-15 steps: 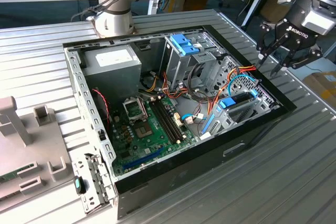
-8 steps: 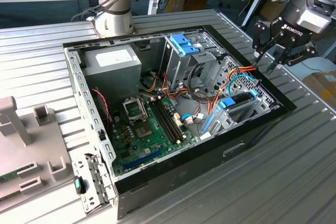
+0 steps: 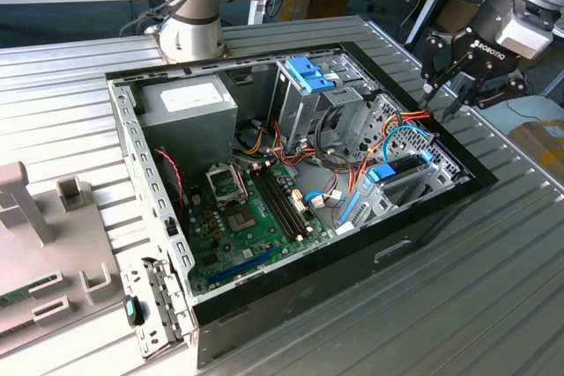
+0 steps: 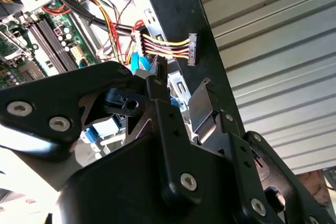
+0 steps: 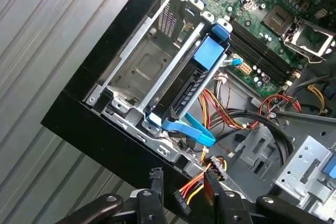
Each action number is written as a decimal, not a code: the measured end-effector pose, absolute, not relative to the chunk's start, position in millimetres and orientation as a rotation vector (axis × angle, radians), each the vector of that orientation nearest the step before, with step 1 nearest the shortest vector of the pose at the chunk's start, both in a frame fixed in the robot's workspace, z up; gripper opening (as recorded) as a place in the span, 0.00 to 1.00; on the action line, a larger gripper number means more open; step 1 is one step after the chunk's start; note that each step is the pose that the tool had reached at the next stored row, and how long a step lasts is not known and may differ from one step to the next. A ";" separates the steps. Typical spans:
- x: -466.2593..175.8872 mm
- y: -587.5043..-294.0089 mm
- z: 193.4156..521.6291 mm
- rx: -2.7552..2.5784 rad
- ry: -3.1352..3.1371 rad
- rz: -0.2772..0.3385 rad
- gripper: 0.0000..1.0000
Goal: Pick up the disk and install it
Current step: 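Insert the first disk wire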
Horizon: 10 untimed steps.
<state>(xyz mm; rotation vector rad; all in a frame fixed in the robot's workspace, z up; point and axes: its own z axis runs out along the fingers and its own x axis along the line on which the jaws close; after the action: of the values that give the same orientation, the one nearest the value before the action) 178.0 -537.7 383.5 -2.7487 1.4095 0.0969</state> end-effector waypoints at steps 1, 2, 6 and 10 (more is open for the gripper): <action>176.7 -538.1 383.3 -2.744 1.406 0.079 0.44; 175.1 -538.2 383.2 -2.741 1.404 0.063 0.44; 174.1 -538.3 382.9 -2.744 1.413 0.048 0.44; 177.1 -538.2 382.4 -2.758 1.385 0.049 0.44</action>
<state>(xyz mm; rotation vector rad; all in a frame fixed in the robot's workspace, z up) 177.1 -538.2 382.4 -2.7577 1.3855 0.0491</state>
